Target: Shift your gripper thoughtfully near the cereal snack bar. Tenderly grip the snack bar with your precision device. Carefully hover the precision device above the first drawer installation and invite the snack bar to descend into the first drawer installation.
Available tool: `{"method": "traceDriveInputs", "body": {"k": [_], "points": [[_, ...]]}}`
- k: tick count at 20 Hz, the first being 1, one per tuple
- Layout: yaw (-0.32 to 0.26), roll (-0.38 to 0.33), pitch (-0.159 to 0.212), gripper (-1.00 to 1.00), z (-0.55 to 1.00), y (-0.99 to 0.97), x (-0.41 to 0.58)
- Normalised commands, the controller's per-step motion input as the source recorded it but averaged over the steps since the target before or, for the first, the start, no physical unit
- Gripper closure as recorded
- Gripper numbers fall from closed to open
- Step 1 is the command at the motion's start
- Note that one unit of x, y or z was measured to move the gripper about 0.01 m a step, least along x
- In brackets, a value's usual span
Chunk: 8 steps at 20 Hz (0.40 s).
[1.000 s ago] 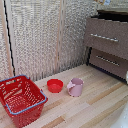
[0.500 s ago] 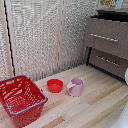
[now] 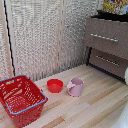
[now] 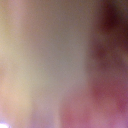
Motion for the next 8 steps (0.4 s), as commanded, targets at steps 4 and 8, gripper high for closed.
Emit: {"method": "traceDriveInputs", "body": {"k": [4,8], "points": [[-0.033,-0.073,0.019,-1.00,0.32,0.06,0.094],[-0.017,-0.065,0.025,-1.00,0.69,-0.03,0.012]]}}
